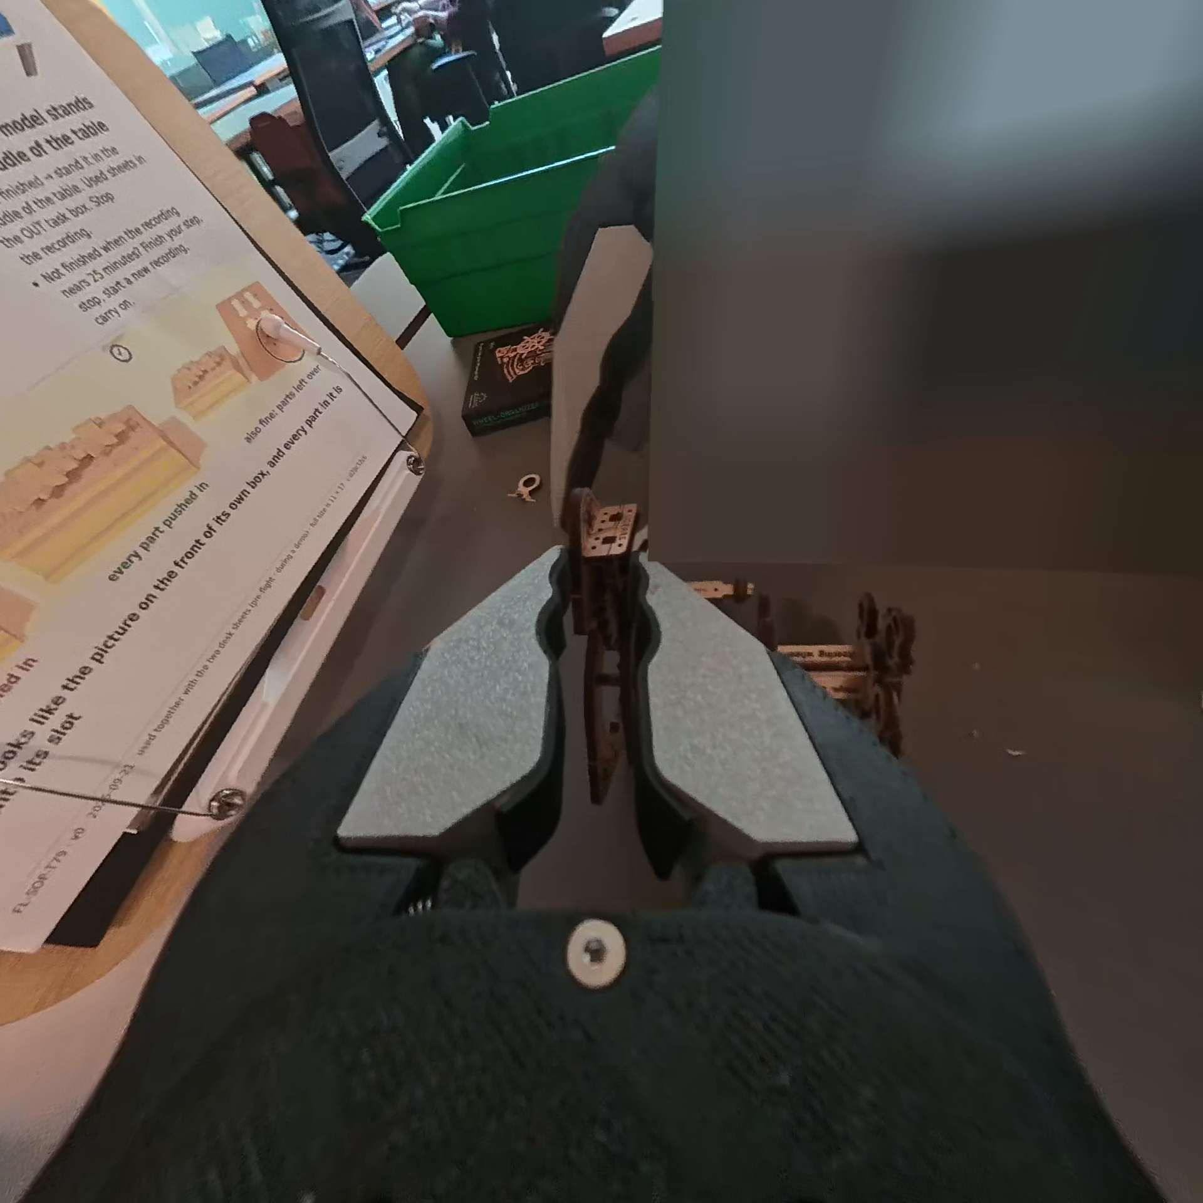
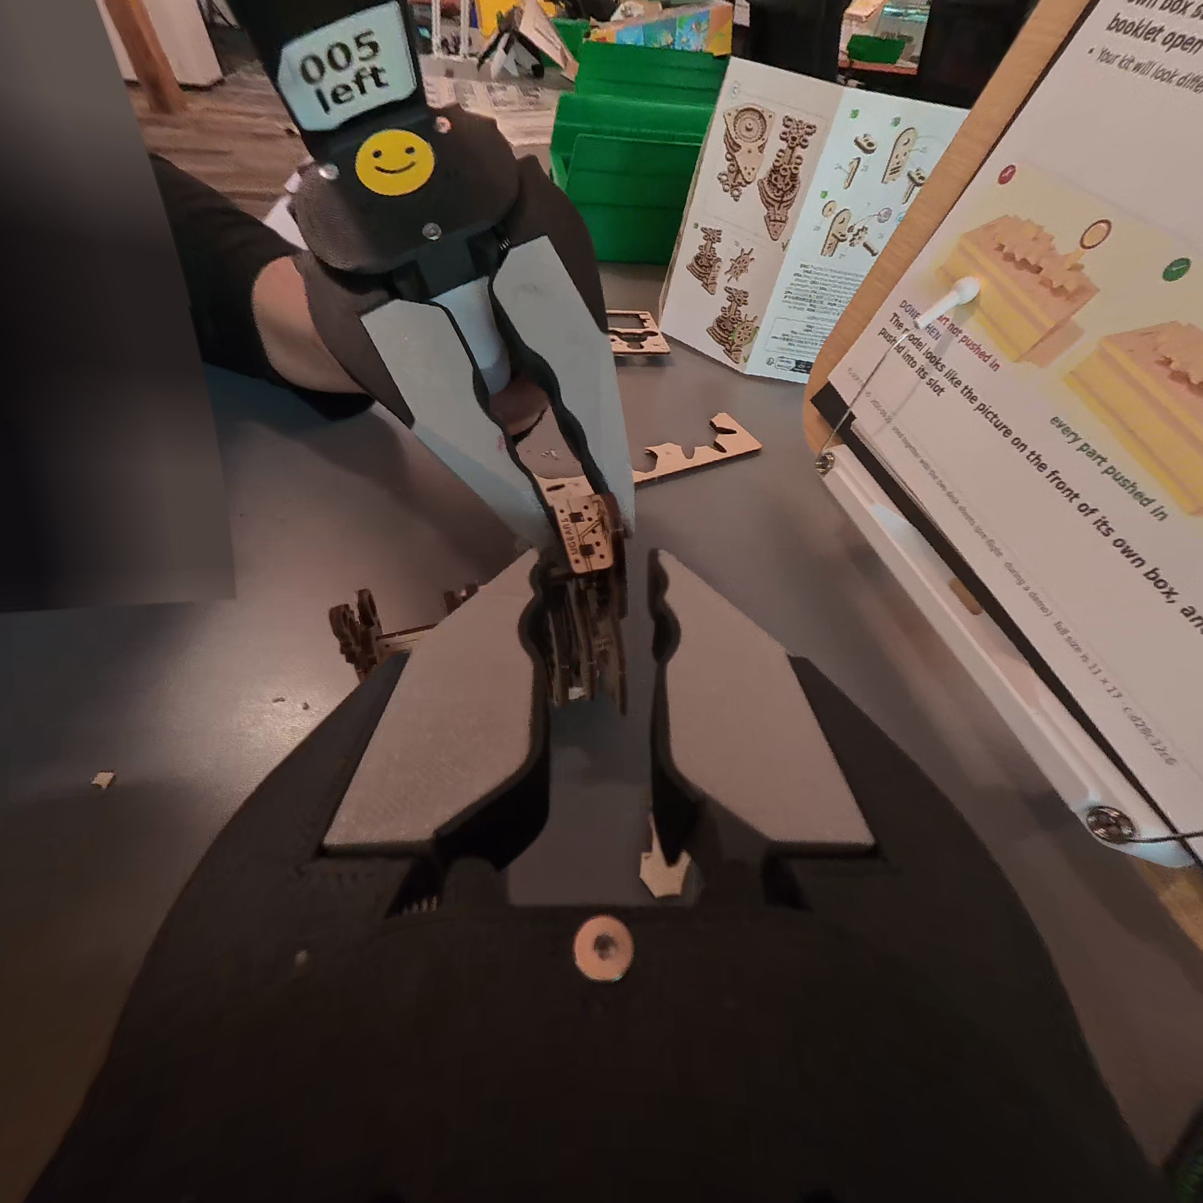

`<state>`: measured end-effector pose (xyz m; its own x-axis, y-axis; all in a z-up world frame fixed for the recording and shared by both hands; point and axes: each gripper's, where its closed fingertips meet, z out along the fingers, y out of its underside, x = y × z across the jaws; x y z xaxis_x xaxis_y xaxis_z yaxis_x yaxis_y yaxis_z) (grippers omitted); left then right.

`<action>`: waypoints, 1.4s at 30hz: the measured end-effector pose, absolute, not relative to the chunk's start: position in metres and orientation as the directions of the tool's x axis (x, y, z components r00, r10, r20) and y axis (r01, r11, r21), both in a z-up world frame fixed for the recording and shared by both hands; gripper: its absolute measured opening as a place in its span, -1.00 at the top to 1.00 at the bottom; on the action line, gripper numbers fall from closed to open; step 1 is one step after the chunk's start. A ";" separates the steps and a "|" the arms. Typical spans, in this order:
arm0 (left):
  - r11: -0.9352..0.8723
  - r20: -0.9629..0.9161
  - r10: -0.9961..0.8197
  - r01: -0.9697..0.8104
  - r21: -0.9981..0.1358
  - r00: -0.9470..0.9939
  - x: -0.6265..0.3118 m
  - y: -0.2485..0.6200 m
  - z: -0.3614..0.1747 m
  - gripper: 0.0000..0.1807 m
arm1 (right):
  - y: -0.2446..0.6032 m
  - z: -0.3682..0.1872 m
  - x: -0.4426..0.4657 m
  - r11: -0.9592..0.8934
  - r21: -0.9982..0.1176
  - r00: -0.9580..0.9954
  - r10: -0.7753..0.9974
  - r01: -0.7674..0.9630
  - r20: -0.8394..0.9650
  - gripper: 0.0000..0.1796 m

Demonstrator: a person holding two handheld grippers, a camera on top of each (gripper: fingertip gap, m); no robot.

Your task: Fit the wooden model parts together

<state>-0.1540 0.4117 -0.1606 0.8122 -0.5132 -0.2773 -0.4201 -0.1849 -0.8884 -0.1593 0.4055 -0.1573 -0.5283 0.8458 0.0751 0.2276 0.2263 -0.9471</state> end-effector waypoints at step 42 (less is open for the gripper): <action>-0.356 0.090 -0.740 -0.274 -0.893 0.667 -0.127 0.369 -0.166 0.66 | 0.391 -0.173 -0.114 0.211 -0.897 -0.607 0.791 0.389 -0.076 0.40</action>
